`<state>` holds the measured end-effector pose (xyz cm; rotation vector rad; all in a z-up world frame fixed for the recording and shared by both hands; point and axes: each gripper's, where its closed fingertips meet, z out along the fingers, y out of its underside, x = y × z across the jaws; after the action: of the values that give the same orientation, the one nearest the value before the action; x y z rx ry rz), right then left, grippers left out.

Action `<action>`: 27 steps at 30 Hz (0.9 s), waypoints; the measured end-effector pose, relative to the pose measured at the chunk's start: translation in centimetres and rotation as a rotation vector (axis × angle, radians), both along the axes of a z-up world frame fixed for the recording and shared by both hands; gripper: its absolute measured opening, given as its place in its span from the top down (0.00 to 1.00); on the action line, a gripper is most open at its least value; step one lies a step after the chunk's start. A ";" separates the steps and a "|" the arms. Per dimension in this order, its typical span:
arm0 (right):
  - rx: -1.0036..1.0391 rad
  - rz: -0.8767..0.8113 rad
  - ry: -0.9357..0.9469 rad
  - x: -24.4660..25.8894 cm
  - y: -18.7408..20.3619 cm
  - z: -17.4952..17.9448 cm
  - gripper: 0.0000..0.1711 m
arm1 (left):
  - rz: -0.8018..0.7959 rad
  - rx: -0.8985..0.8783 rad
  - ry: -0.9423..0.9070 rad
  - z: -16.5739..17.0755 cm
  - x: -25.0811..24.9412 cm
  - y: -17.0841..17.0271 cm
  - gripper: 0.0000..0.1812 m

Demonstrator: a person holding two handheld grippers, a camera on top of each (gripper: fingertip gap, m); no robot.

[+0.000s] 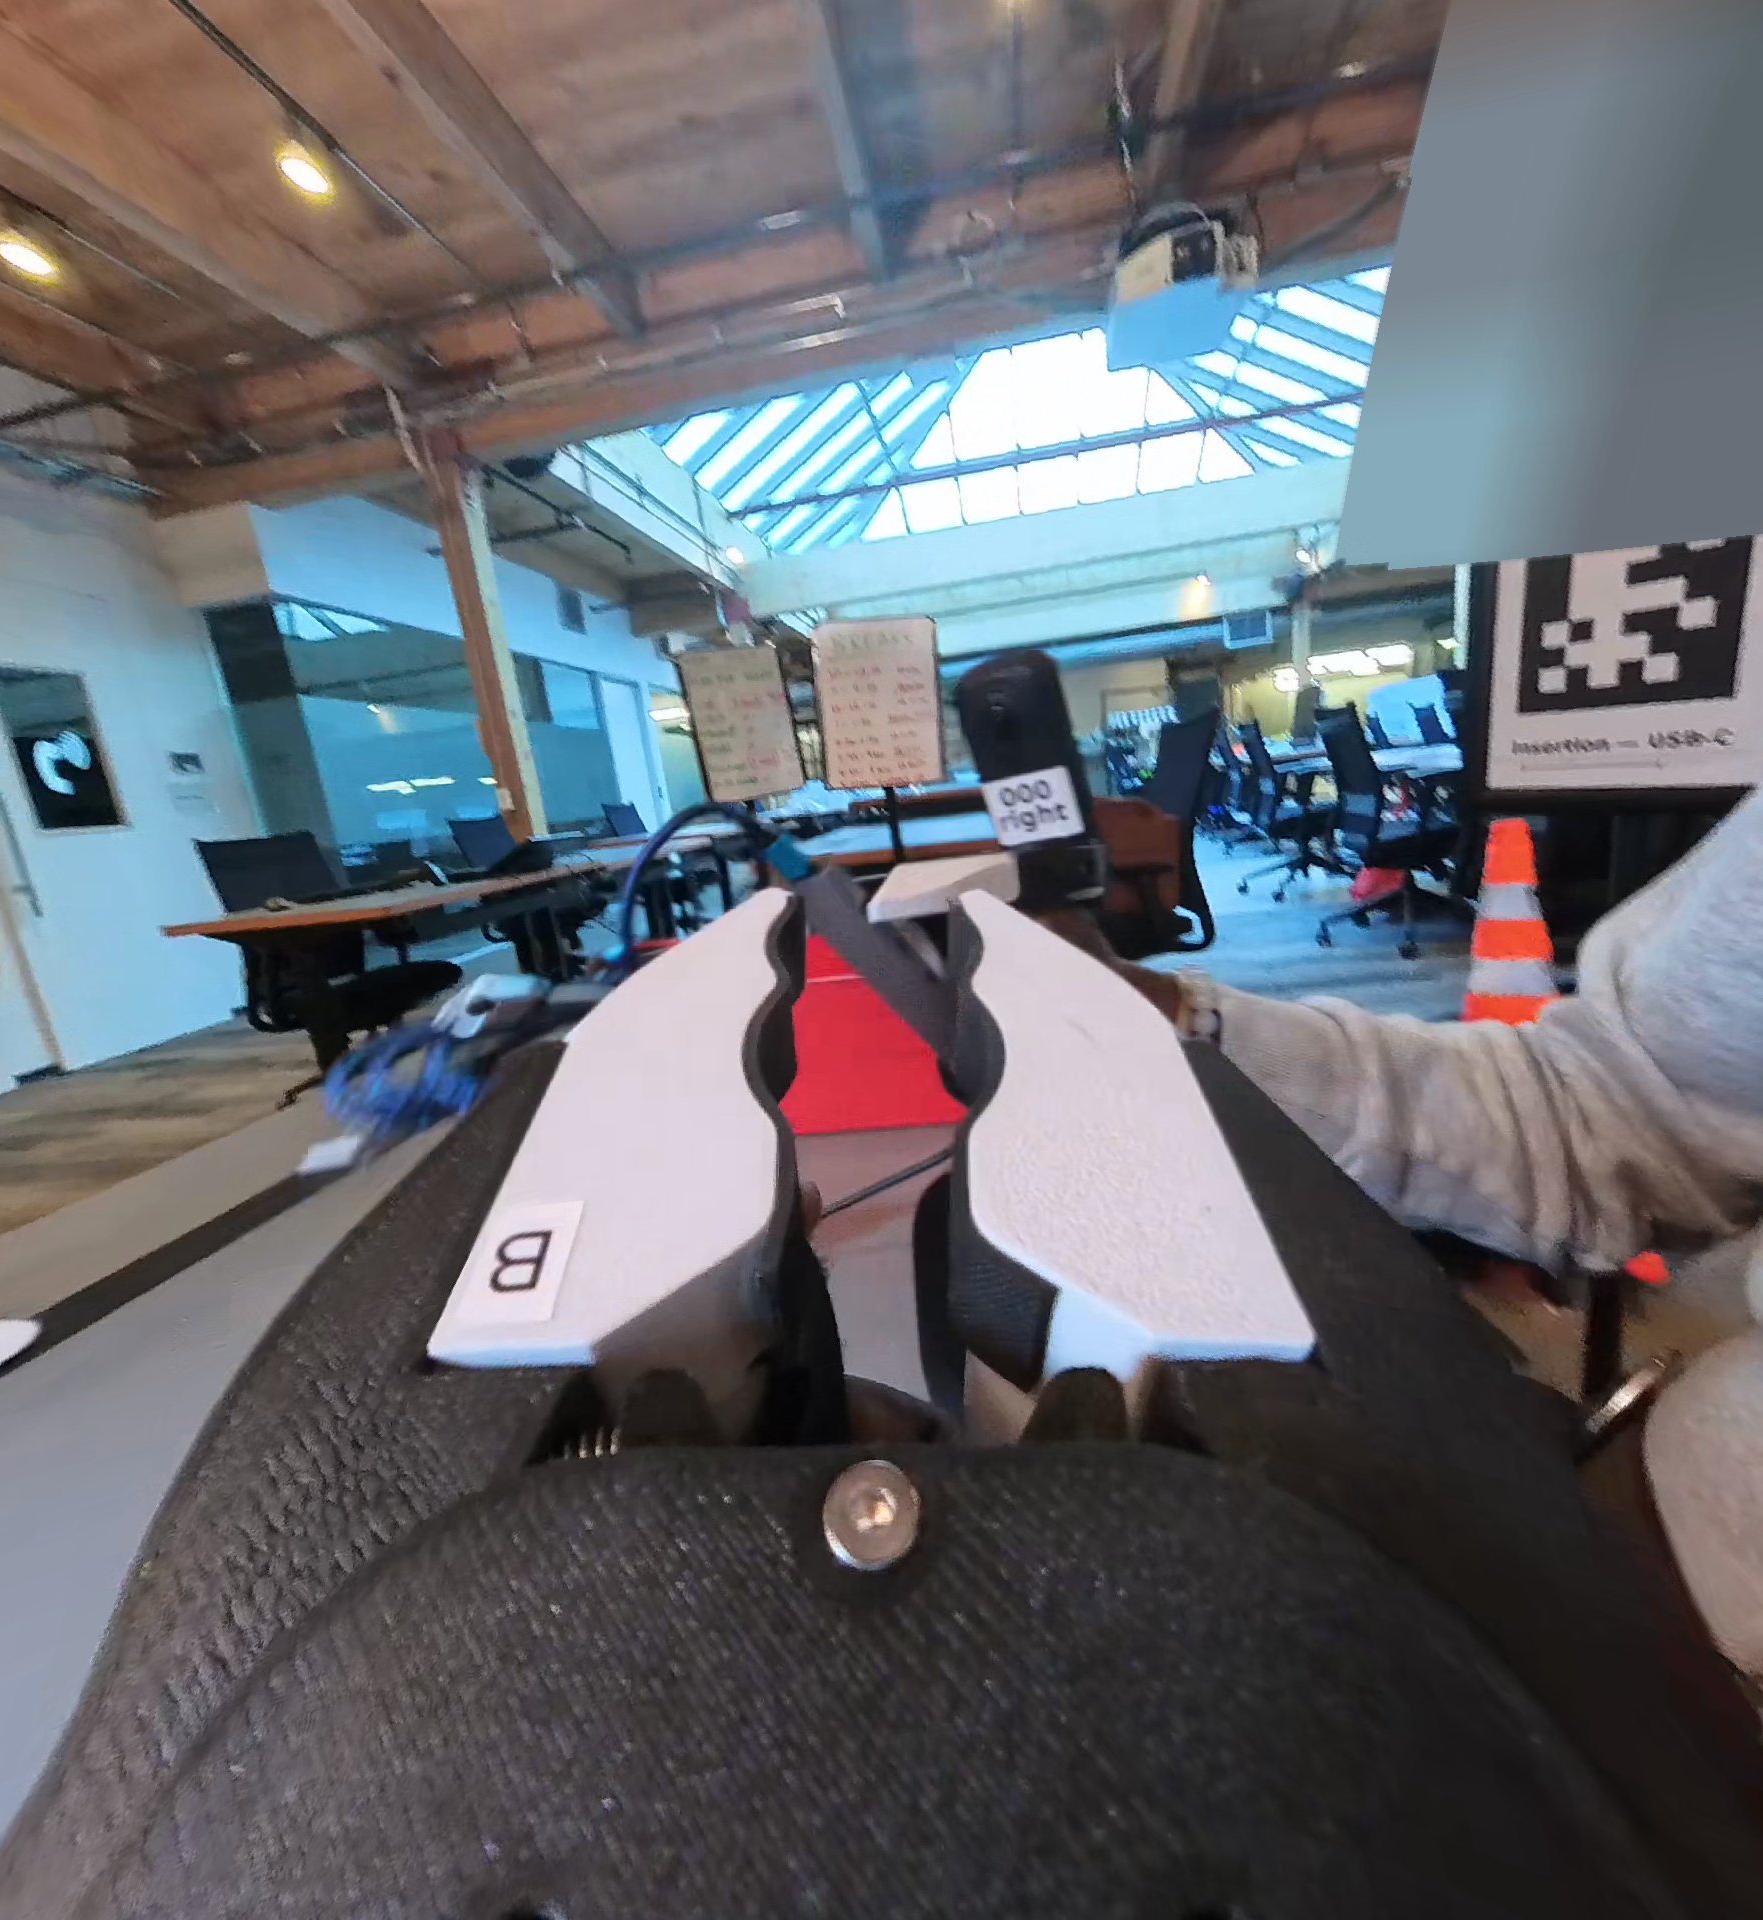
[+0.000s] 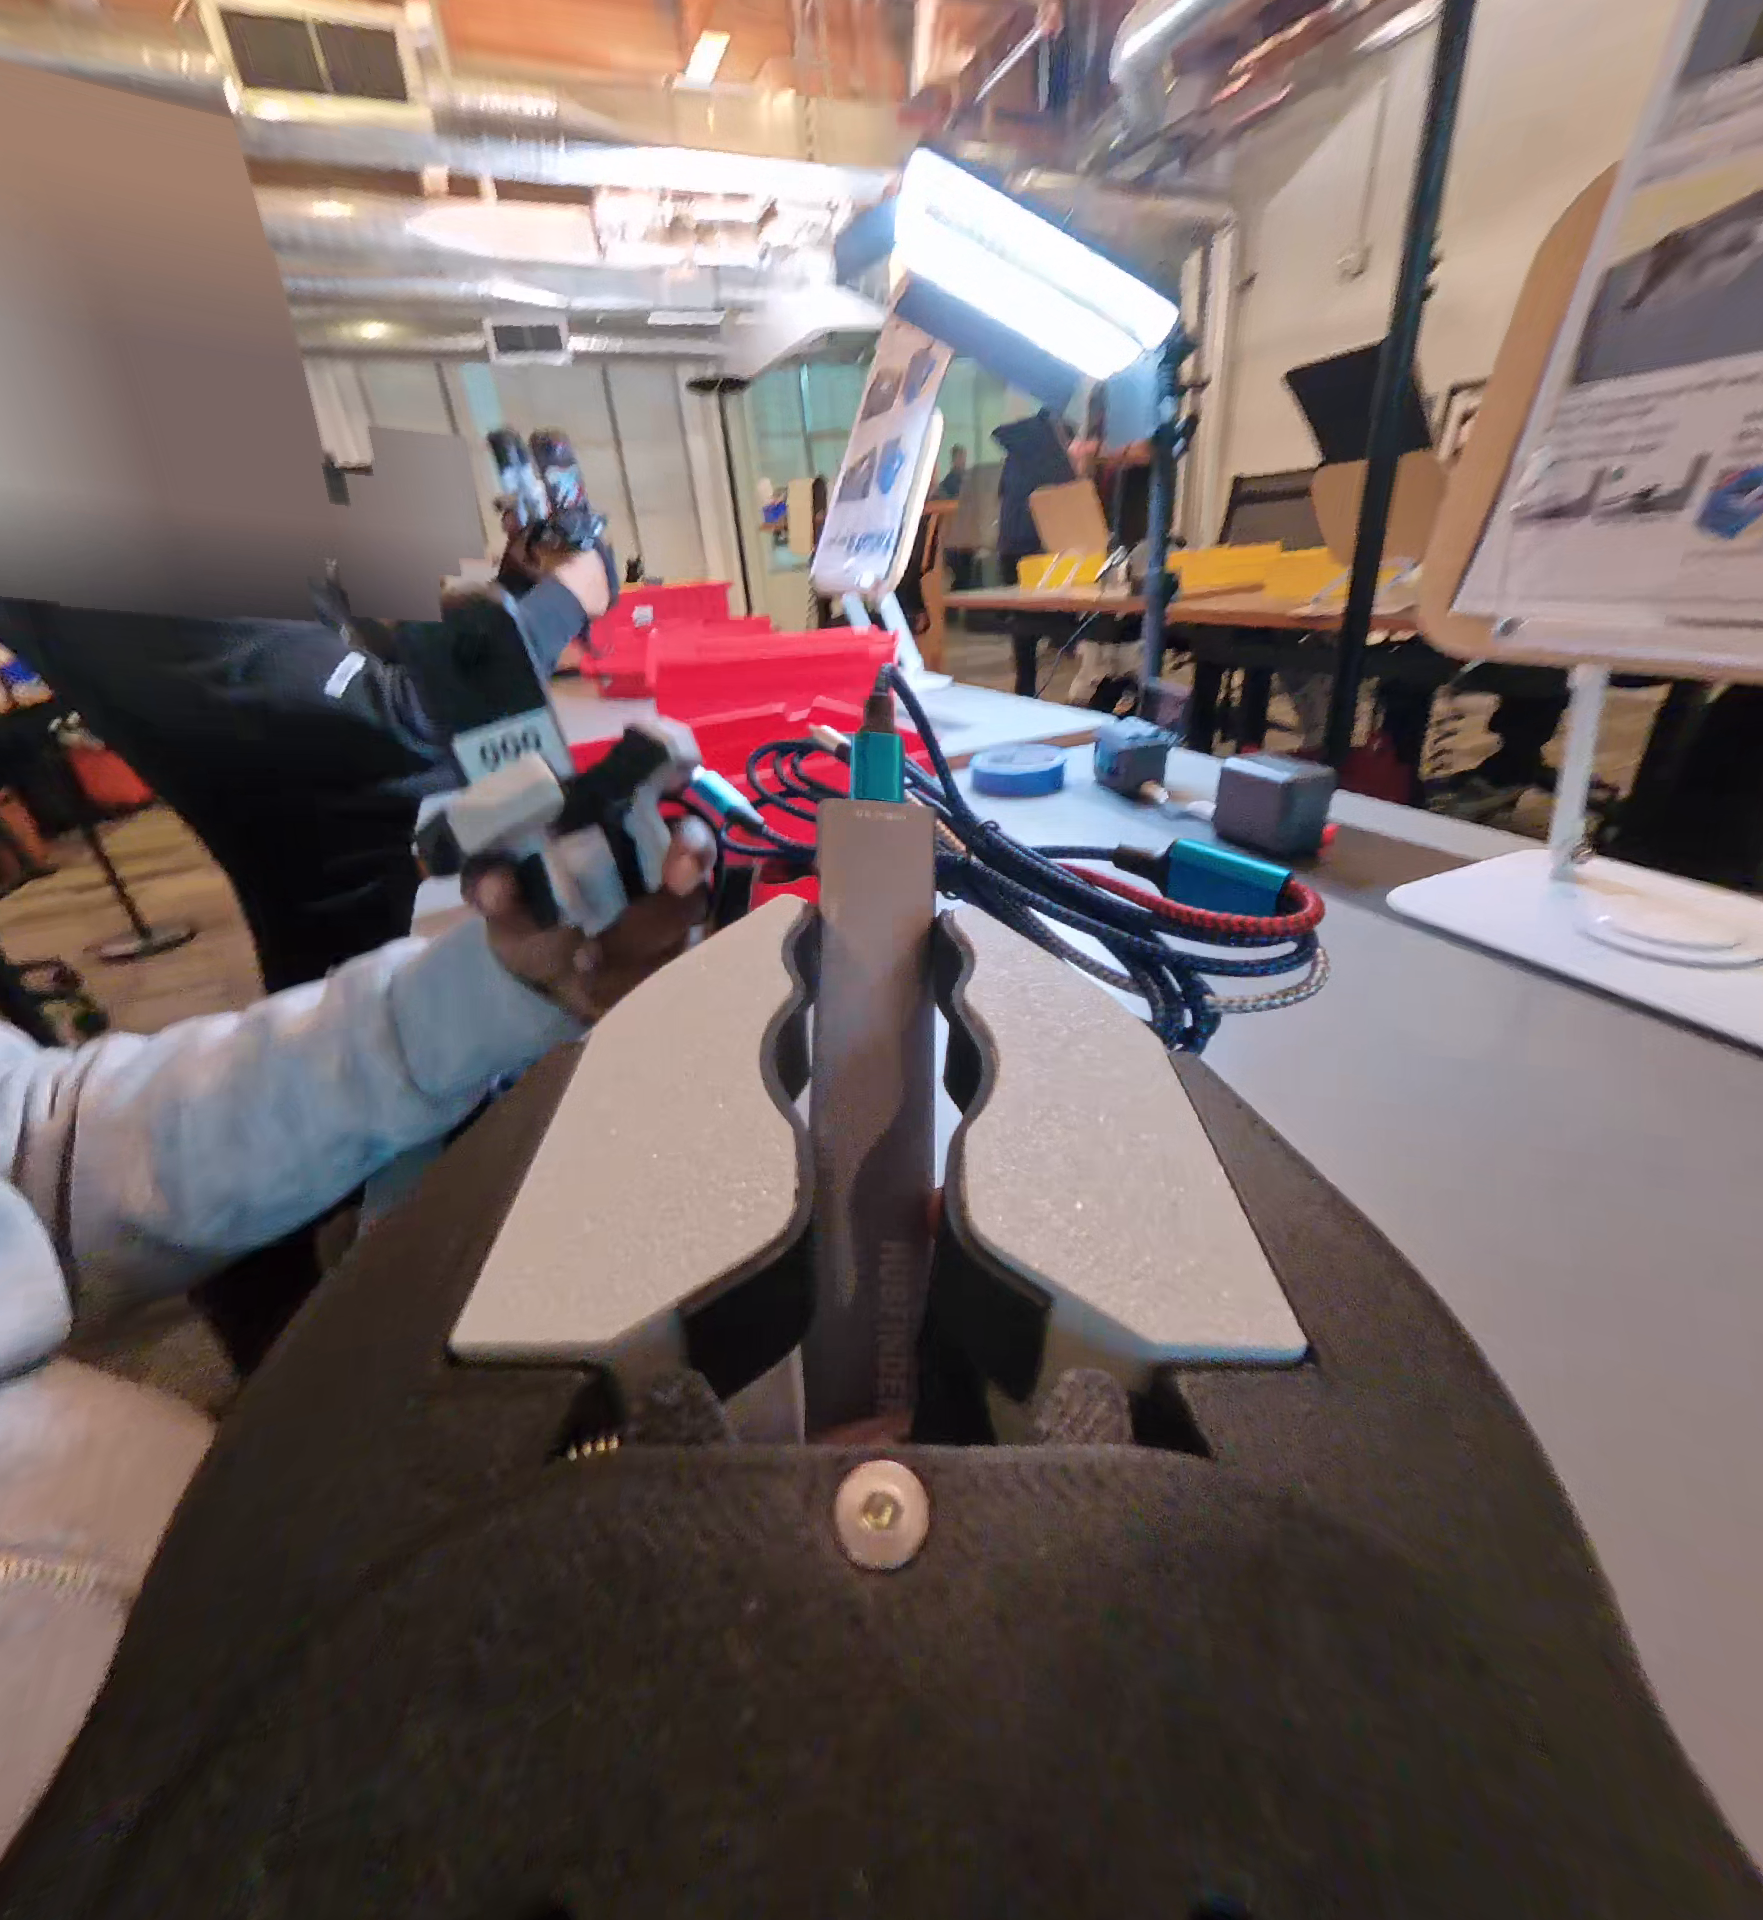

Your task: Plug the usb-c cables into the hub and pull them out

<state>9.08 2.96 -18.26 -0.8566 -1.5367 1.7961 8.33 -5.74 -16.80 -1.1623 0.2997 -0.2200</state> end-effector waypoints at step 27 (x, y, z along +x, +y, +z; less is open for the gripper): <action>0.100 -0.191 0.030 1.7 3.0 8.7 0.88 | 0.191 0.035 -0.021 -0.1 -3.1 0.1 0.85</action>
<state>10.74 5.95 -9.56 -0.8916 -1.4603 1.5758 5.27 -5.63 -16.91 -1.1453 0.1720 -0.0597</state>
